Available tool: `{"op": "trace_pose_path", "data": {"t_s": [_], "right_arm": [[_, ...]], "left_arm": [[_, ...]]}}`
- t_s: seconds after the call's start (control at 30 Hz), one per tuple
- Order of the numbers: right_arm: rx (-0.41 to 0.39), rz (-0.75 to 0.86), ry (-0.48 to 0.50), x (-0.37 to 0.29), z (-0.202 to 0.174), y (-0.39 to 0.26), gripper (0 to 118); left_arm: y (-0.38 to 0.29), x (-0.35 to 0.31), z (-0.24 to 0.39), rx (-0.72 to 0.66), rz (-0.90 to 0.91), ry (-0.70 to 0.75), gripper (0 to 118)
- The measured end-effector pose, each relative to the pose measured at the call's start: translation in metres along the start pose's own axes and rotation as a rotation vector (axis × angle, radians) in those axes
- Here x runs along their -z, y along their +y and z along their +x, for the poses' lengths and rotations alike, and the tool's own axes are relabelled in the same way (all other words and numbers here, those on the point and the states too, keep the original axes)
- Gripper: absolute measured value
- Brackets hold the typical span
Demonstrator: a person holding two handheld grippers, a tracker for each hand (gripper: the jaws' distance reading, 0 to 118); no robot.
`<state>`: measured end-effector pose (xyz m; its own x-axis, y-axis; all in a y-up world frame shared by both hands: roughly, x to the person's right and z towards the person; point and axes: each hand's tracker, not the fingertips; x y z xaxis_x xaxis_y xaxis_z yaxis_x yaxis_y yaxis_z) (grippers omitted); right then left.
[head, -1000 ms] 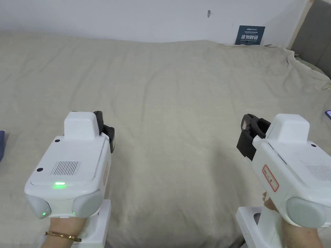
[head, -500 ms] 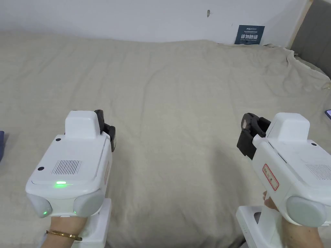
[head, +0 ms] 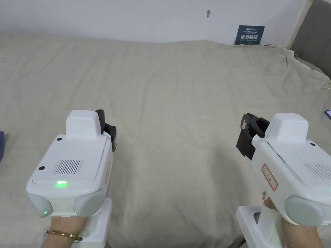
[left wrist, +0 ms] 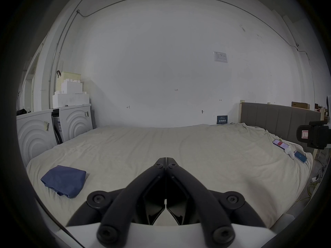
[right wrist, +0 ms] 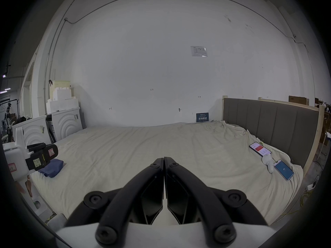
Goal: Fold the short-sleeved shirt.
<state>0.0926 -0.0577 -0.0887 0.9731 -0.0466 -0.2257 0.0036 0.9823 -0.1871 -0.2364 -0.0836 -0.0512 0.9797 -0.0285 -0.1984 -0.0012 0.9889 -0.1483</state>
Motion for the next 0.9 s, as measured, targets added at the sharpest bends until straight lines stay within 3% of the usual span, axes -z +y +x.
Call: {"op": "trace_pose_path", "data": {"t_s": [0.23,0.27,0.3,0.33,0.37,0.4,0.43,0.47,0.7,0.9], "right_arm": [[0.024,-0.016,0.0,0.001,0.001,0.002,1],[0.036,-0.037,0.007,0.002,0.002,0.003,9],[0.053,-0.055,0.011,0.003,0.004,0.004,32],[0.087,-0.077,0.033,0.004,0.005,0.005,78],[0.119,-0.102,0.05,0.005,0.005,0.007,109],[0.147,-0.107,0.066,0.004,0.006,0.01,115],[0.167,-0.101,0.095,0.004,0.006,0.012,113],[0.175,-0.112,0.106,0.005,0.005,0.016,115],[0.216,-0.402,-0.012,0.009,0.0,0.031,117],[0.172,-0.508,-0.2,0.002,-0.008,0.021,117]], "left_arm": [[0.0,-0.001,-0.001,-0.02,-0.001,-0.006,0],[0.0,-0.002,-0.002,-0.034,0.003,-0.012,5],[-0.001,-0.002,-0.002,-0.042,0.0,-0.005,13],[0.0,-0.002,-0.003,-0.055,-0.007,-0.01,31],[0.001,-0.002,-0.004,-0.071,-0.023,-0.02,52],[0.001,-0.001,-0.005,-0.084,-0.037,-0.022,78],[0.002,-0.001,-0.004,-0.097,-0.048,-0.019,108],[0.001,-0.002,-0.004,-0.102,-0.049,-0.018,118],[-0.006,-0.007,0.006,-0.101,-0.125,0.002,118],[-0.023,-0.007,0.007,-0.095,-0.182,-0.003,118]]}}
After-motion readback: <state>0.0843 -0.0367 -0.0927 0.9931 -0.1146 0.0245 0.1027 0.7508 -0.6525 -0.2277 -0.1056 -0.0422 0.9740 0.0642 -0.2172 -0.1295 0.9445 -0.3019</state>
